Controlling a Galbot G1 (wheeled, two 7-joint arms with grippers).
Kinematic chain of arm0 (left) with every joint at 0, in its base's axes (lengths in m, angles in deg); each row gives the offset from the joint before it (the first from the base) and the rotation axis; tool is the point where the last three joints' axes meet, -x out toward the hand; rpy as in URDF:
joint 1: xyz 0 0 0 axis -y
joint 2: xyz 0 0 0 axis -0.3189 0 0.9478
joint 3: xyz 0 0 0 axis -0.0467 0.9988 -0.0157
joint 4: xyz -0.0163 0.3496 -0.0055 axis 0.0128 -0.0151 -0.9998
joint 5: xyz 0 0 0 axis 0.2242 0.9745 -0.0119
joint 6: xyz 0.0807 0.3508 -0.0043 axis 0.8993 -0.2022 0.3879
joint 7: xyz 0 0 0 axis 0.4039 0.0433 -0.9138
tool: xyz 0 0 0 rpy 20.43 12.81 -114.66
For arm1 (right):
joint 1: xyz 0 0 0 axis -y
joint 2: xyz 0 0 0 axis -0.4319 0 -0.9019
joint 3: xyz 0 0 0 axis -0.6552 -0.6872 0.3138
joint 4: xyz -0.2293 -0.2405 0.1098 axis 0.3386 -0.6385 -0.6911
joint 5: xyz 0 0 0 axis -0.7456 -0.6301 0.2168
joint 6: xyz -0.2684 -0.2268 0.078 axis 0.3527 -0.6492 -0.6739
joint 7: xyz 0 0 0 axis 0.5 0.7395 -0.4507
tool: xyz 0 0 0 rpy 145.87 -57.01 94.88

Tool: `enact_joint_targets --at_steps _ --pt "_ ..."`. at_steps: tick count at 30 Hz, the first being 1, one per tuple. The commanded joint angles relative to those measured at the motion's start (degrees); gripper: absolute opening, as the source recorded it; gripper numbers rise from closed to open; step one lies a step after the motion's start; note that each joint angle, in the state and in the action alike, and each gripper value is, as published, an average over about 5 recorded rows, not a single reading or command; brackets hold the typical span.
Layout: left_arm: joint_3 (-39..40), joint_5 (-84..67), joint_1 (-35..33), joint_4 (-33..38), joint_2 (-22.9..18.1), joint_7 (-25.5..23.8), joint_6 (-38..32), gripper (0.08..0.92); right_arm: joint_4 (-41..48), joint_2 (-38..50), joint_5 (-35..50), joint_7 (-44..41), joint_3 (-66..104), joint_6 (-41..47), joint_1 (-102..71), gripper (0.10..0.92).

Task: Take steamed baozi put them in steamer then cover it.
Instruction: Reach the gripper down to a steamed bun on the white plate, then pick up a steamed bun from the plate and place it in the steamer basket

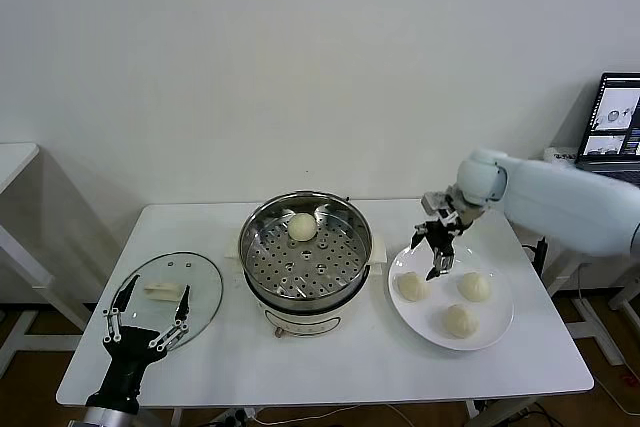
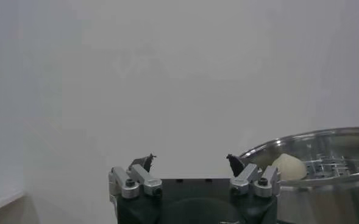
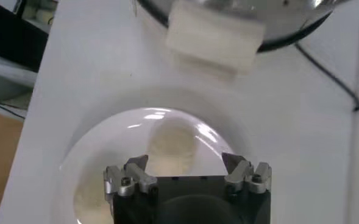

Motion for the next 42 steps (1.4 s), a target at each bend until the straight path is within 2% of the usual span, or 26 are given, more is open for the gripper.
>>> enact_joint_targets --at_steps 1,17,26,34,42 --pt "0.1 0.0 -0.1 -0.1 0.0 0.2 -0.1 0.823 2.0 -0.6 -1.4 6.8 1.7 1.7 -7.7 0.823" --pt "-0.2 0.1 -0.2 -0.1 0.0 0.3 -0.1 0.823 4.3 -3.1 -2.2 5.7 2.8 1.7 -8.8 0.816" --pt "-0.6 0.0 -0.2 0.0 0.0 0.3 -0.2 0.823 1.6 -1.7 -2.4 4.1 2.3 1.8 -5.3 0.673" --pt "-0.1 0.0 0.4 0.2 0.1 0.3 0.0 0.823 -1.2 -1.3 -2.2 -8.4 1.6 1.9 8.8 0.629" --pt "0.0 0.0 0.5 1.2 0.6 0.4 0.3 0.823 -1.7 -8.5 4.2 -18.5 -2.5 1.3 26.0 0.628"
